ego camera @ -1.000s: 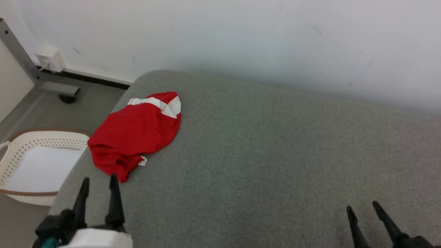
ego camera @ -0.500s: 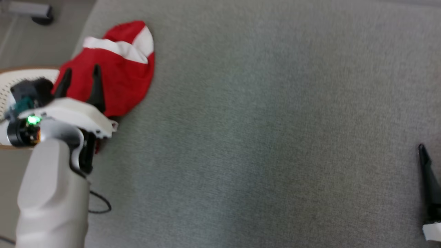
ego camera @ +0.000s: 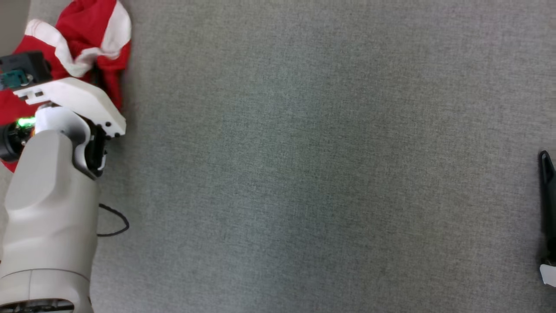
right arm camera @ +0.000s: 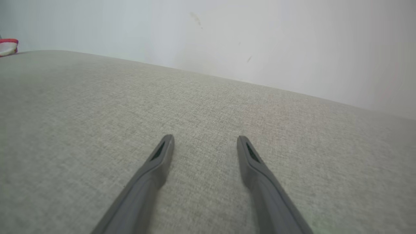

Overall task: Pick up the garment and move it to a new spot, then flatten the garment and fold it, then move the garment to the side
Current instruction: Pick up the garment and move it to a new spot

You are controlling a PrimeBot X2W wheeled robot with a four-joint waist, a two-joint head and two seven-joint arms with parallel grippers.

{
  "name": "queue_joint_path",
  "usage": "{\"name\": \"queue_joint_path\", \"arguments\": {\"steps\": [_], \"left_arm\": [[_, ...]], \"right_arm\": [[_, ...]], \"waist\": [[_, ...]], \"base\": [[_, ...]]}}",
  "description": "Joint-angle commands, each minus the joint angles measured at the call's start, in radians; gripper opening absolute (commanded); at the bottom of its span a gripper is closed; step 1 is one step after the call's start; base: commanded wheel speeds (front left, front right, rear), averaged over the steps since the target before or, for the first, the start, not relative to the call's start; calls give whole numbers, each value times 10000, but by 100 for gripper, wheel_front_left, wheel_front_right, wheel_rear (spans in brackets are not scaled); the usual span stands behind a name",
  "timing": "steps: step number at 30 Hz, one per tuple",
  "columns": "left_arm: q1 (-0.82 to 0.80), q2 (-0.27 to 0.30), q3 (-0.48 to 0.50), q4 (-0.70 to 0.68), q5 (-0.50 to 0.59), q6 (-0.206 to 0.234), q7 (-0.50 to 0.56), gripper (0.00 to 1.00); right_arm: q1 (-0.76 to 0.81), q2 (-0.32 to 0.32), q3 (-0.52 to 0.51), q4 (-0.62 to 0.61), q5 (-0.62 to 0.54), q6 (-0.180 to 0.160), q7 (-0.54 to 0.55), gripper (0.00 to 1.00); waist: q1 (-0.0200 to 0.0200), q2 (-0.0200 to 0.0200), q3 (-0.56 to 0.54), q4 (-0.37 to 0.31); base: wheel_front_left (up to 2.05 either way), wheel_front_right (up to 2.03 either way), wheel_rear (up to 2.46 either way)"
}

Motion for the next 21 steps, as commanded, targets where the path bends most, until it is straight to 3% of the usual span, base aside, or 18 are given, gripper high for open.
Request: {"name": "queue_joint_path", "arguments": {"steps": [1,12,21], "left_arm": [[211,-38,-86,344,104,29,20,0],[65,337,-339,-413,34,-615,-1250,0],[1284,-159,-1464,-3296,-253,-1081,-390,0]], "right_arm": [[354,10,-113,1362,1,-131,329,100],[269,1117,573,1655,31,-82,196,100],[622,1990,837,2194,-4,-87,186,100]], "waist": [[3,1,-184,-84],[3,1,-2400,-503],[3,1,-4502,-1433]], "base": [[0,0,0],[0,0,0],[0,0,0]]}}
